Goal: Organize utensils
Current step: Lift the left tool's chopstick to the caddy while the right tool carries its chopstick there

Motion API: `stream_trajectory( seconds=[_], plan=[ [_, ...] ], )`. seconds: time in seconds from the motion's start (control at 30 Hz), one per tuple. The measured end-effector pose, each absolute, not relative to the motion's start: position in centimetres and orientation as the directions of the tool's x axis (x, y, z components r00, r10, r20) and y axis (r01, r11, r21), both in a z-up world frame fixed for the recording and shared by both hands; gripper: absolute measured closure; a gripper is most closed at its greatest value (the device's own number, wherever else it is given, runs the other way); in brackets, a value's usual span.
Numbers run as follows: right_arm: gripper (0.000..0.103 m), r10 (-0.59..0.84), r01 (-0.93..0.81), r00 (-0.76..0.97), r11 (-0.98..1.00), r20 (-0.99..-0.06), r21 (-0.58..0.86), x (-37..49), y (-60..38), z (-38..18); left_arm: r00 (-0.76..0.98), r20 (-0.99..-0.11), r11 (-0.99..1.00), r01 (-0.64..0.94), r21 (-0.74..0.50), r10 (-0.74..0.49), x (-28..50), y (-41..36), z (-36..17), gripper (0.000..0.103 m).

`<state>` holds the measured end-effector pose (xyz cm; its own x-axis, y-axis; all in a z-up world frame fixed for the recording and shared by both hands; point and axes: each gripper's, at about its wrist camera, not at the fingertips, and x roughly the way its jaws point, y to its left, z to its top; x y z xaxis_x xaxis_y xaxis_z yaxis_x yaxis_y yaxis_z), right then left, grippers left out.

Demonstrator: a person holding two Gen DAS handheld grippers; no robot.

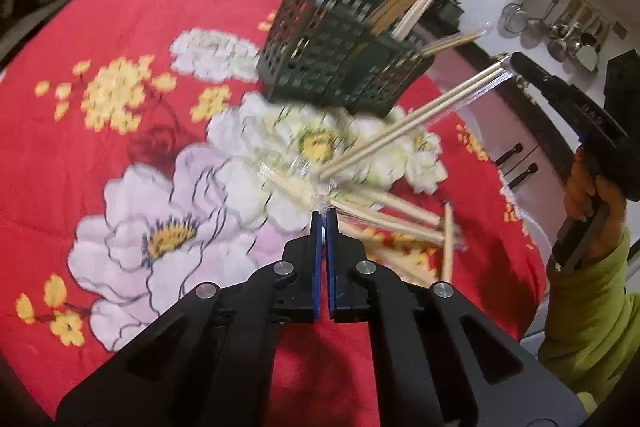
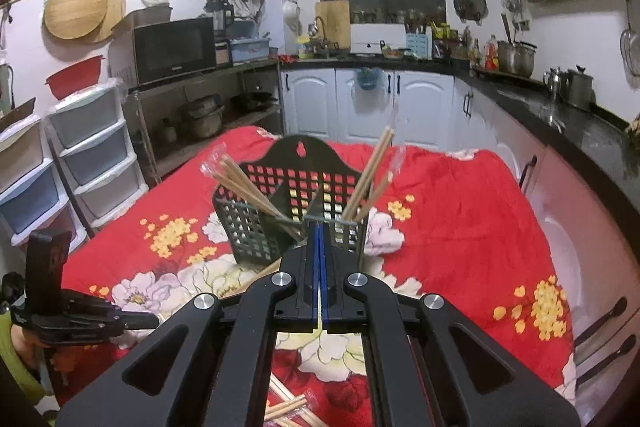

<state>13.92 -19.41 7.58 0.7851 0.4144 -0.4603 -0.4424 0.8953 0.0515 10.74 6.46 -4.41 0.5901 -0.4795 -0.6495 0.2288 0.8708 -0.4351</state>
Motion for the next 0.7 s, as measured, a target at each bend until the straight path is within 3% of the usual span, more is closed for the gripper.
stream_trajectory(
  seconds=[0.7],
  plan=[
    [0.102, 0.418, -0.441, 0.858, 0.898, -0.299, -0.008, 12.6, -20.4, 15.3, 0.725, -0.417, 0.835, 0.448, -0.32, -0.549, 13.5, 1.9, 10.2, 0.103]
  ],
)
